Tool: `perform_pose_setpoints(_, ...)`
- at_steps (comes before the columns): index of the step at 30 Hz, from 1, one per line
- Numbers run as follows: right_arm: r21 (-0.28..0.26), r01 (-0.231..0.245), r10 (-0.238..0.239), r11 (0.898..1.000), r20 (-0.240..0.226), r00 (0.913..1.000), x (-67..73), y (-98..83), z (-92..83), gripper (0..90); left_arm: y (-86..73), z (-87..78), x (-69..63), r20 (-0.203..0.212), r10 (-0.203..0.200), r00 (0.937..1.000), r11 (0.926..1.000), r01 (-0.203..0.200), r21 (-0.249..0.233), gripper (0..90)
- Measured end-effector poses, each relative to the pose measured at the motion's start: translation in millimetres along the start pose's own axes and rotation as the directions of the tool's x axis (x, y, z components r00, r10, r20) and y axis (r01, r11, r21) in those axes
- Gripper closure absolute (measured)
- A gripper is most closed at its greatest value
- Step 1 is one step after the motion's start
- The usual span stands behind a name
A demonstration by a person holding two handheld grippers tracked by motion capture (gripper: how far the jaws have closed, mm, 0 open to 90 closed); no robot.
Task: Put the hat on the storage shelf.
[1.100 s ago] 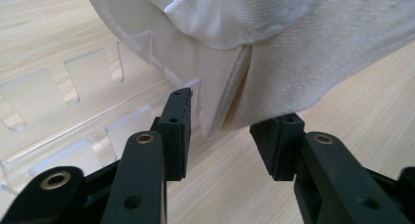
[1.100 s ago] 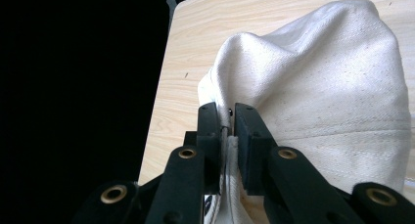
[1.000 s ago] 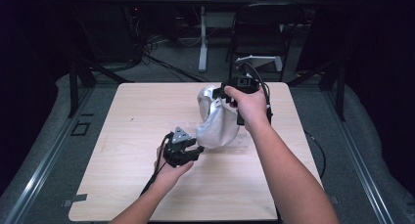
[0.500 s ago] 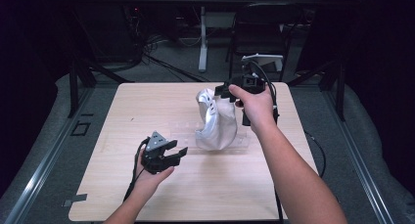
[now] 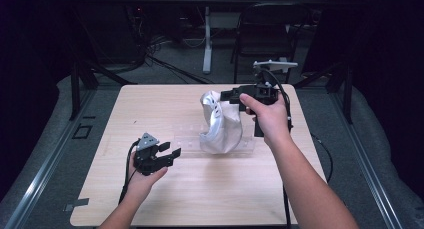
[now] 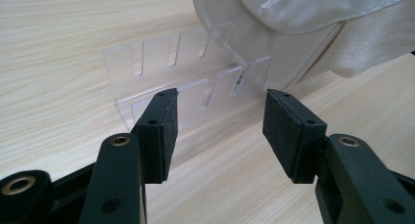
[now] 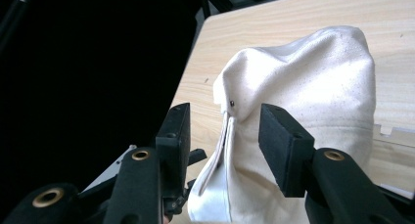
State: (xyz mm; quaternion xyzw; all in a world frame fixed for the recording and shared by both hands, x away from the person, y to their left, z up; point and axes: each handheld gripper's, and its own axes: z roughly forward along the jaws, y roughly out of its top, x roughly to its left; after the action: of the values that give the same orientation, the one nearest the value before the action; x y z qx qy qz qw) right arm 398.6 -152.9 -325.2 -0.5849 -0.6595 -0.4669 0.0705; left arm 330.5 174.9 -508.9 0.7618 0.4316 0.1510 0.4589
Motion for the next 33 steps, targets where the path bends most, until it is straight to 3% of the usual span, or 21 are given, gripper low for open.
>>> perform_pose_setpoints(3,-0.006,0.015,-0.015,1.0,-0.015,0.9998,-2.0,-3.6,-5.4,54.9,-0.8,-0.2,0.6,-0.001,-0.002,1.0,1.0,0.002,0.005,48.0)
perform_pose_setpoints(8,-0.008,0.058,-0.059,0.998,-0.079,0.9952,-11.6,-18.1,-29.7,53.2,-2.1,-0.5,1.4,-0.008,-0.009,0.9999,1.0,0.009,0.003,48.0)
perform_pose_setpoints(13,-0.034,0.082,-0.084,0.996,-0.069,0.9941,-21.6,-35.5,-43.9,52.7,-0.7,-2.9,1.8,-0.016,-0.007,0.9999,1.0,0.007,0.003,47.9)
perform_pose_setpoints(20,-0.05,0.101,-0.104,0.994,-0.048,0.9934,-35.4,-62.5,-50.8,51.5,-0.7,-3.9,2.1,-0.021,-0.012,0.9997,0.9999,0.012,-0.006,47.8)
perform_pose_setpoints(30,-0.09,0.064,-0.071,0.994,-0.075,0.9946,-57.5,-94.5,-60.2,51.0,0.3,-6.3,3.8,-0.025,-0.016,0.9996,0.9998,0.016,-0.008,47.8)
perform_pose_setpoints(33,-0.103,0.067,-0.074,0.992,-0.065,0.9952,-60.1,-102.2,-61.8,50.9,-0.1,-5.9,3.7,-0.026,-0.017,0.9995,0.9997,0.017,-0.015,47.7)
